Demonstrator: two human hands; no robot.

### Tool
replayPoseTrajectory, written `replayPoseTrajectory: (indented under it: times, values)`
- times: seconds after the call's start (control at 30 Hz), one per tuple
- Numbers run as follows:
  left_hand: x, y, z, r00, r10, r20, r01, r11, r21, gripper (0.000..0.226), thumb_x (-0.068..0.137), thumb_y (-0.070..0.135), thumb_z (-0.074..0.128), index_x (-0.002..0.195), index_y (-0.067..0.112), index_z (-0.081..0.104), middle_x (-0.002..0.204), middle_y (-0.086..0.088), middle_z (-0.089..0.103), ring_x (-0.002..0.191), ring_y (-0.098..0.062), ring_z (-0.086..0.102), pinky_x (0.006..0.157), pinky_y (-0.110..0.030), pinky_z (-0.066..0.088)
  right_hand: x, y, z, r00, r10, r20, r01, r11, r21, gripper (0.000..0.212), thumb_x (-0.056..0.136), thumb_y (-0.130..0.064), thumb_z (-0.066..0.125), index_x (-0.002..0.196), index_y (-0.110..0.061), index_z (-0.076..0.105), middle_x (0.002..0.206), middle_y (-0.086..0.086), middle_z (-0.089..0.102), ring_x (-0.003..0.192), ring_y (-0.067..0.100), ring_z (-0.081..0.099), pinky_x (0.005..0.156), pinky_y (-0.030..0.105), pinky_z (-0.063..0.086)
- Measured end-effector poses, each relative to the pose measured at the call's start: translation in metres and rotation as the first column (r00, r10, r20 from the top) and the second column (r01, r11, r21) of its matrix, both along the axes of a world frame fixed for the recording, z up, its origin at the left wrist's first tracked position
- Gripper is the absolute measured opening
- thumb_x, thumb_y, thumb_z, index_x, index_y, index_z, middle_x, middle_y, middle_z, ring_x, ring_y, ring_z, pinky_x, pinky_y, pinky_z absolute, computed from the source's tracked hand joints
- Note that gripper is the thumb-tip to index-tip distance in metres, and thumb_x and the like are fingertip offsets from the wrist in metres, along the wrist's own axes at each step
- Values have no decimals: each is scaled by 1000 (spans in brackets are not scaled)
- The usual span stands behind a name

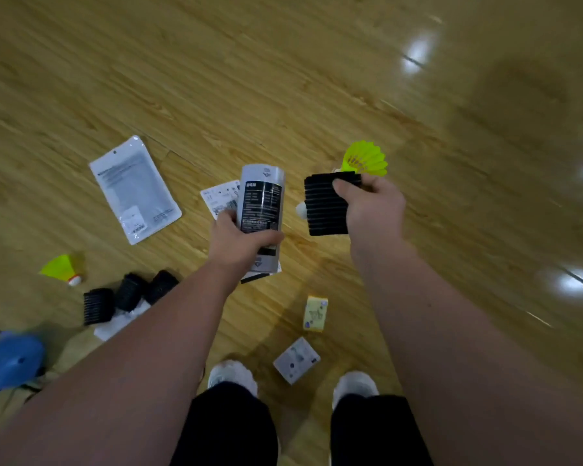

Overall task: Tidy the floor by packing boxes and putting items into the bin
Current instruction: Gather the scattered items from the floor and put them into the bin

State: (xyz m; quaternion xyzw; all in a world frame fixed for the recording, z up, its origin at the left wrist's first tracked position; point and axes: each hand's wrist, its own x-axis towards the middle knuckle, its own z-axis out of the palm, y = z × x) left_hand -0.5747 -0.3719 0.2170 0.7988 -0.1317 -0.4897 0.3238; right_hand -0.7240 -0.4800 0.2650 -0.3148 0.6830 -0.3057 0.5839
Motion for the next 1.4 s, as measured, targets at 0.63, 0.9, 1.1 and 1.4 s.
replayPoseTrajectory:
  times: [0.63, 0.9, 1.1, 1.4]
  values:
    - [-191, 58, 540, 892, -387, 234, 435, 876, -208, 91, 42, 51, 82, 119, 21, 44, 120, -5, 54, 98, -18, 62, 60, -31, 55, -232, 159, 550, 983, -182, 14, 178, 940, -291, 8, 80, -9, 75, 87, -9, 72, 83, 9, 75, 72, 21, 74, 60, 32, 59]
    - [-333, 104, 593, 710, -647, 279, 703, 624, -342, 70, 59, 29, 91, 113, 16, 47, 107, -4, 60, 87, -15, 64, 58, -27, 49, -365, 286, 602, 873, -486, -41, 429, 806, -407, 10, 77, -18, 79, 85, -18, 73, 75, -7, 72, 68, 6, 69, 61, 24, 56]
    - [-498, 175, 629, 413, -853, 318, 892, 309, -328, 78, 49, 42, 89, 113, 17, 51, 113, -5, 58, 96, -20, 63, 68, -34, 56, -502, 425, 622, 677, -734, 54, 700, 621, -353, 12, 80, -17, 77, 89, -17, 69, 85, 2, 73, 76, 15, 72, 61, 31, 59]
    - [-783, 357, 588, -11, -965, 261, 955, -87, -283, 74, 58, 30, 92, 118, 10, 53, 116, -11, 58, 91, -22, 66, 52, -20, 49, -701, 649, 582, 212, -971, 112, 964, 189, -189, 17, 80, -11, 77, 78, -17, 61, 78, 5, 67, 68, 20, 68, 56, 28, 56]
